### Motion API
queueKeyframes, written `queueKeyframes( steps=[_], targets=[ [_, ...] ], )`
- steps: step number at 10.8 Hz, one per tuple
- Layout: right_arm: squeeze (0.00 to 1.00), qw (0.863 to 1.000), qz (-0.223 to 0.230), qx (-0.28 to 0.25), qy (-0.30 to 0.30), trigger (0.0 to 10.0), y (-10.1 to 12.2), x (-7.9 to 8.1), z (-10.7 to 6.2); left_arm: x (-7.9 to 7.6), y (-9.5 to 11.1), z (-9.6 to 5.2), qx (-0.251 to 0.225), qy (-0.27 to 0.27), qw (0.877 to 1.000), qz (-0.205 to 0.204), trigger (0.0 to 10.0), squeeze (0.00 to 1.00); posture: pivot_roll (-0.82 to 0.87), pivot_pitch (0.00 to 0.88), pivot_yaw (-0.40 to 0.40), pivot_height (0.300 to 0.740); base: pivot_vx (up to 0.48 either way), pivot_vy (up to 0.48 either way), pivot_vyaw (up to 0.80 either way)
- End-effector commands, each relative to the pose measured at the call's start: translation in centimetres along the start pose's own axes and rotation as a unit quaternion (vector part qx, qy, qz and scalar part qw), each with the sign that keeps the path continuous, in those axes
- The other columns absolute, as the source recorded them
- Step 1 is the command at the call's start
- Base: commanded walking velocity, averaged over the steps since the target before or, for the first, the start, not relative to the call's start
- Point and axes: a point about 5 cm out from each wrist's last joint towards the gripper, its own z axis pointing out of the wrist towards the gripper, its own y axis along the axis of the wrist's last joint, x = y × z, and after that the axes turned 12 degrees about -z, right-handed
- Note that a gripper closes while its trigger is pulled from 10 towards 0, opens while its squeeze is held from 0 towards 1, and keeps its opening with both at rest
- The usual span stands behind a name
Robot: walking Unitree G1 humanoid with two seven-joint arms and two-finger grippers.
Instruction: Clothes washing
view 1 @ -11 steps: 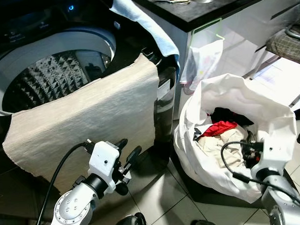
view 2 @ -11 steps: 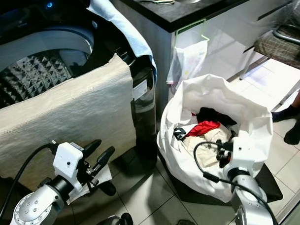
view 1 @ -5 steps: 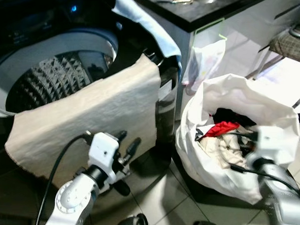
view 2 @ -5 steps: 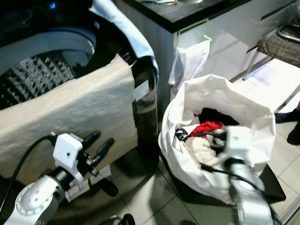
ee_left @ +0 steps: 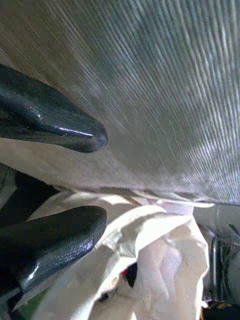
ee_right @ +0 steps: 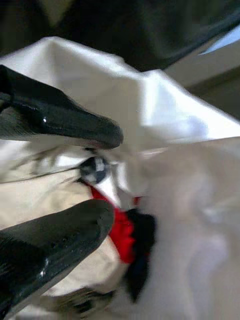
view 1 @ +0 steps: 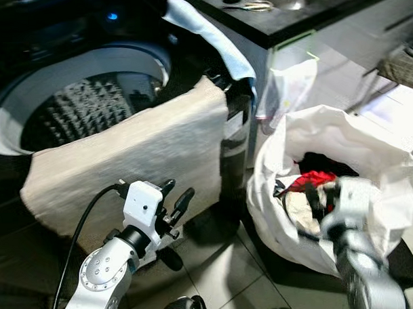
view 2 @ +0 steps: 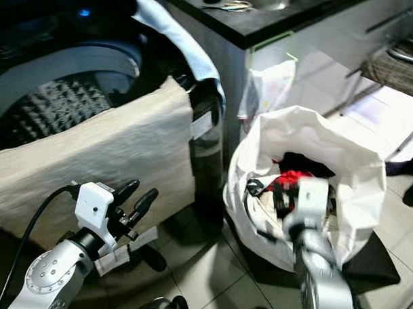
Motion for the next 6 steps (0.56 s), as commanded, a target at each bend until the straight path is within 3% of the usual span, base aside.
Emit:
queueKeyframes(
  steps=[1,6],
  targets=[
    [0.00,1.000,-0.004,0.007,0.008,10.0,-0.3,0.5,-0.3,0.1,-0.3,0.1,0.003,0.001,1.000,0.012,10.0,0.00,-0.05,0.051,0.115,0.740,0.000,0.000,0.00],
    [0.00,1.000,-0.011,0.012,-0.014,10.0,-0.6,-0.2,0.1,-0.4,0.4,1.2,-0.013,-0.021,1.000,-0.003,10.0,0.00,-0.06,0.049,0.123,0.740,0.000,0.000,0.00]
  ],
)
